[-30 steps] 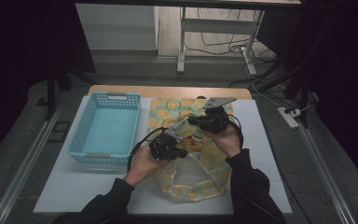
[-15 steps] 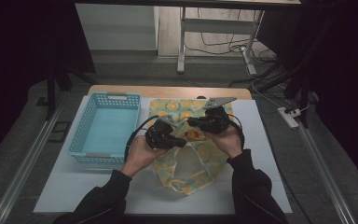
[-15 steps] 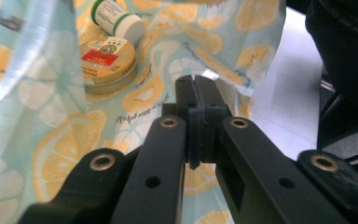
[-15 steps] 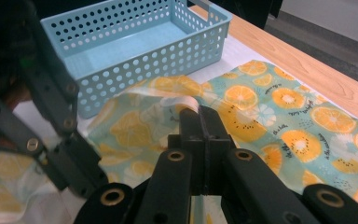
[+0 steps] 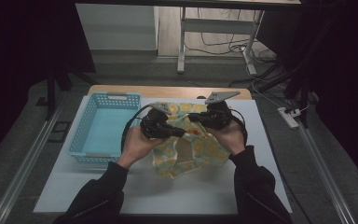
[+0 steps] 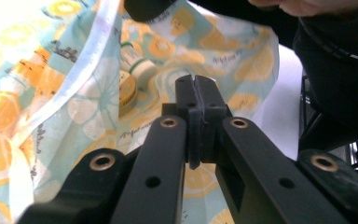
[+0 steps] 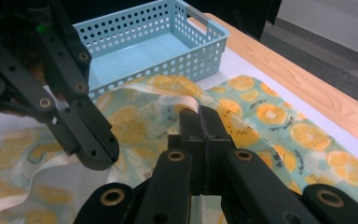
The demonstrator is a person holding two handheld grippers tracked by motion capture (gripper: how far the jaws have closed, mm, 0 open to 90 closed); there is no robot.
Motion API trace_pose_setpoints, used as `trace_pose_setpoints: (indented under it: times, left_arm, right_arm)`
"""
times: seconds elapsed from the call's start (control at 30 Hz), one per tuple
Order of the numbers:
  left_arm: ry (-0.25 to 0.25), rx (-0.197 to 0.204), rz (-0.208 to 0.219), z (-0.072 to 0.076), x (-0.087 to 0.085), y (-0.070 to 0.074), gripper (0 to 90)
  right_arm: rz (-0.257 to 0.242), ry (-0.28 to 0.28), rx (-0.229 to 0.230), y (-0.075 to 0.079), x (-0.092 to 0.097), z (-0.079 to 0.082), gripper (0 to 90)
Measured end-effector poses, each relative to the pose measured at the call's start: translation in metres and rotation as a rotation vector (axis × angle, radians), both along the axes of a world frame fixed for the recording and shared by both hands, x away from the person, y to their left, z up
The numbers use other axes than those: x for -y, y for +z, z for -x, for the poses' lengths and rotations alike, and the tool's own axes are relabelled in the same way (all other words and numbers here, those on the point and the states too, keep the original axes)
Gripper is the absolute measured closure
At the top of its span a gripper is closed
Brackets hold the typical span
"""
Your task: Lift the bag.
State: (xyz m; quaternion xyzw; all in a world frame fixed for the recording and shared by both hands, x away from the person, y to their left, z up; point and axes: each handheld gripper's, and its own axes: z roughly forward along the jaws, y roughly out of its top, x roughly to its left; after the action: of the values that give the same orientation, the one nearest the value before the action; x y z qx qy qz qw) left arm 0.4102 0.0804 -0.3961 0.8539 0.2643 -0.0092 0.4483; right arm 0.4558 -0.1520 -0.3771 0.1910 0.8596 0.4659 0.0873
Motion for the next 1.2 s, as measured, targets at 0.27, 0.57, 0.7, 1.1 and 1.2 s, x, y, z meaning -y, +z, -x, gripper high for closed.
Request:
trace_pose_setpoints:
  times: [0.27,0.57,0.7,1.1,1.2]
  left_arm:
    - [0.007,0.016,0.047,-0.006,-0.011,0.021,90.0]
    - [0.019,0.055,0.08,-0.012,-0.018,0.045,90.0]
    - [0.031,0.069,0.084,-0.013,-0.021,0.053,90.0]
    - [0.056,0.118,0.127,-0.018,-0.035,0.081,90.0]
    - [0.063,0.129,0.13,-0.019,-0.037,0.088,90.0]
  right_arm:
    - [-0.01,0.006,0.003,0.011,-0.003,0.0,90.0]
    - [-0.012,0.012,0.029,0.025,-0.006,0.003,90.0]
    - [-0.014,0.014,0.044,0.03,-0.007,0.006,90.0]
    - [-0.027,0.0,0.088,0.049,-0.006,0.008,90.0]
    - [-0.026,-0.006,0.099,0.054,-0.006,0.007,90.0]
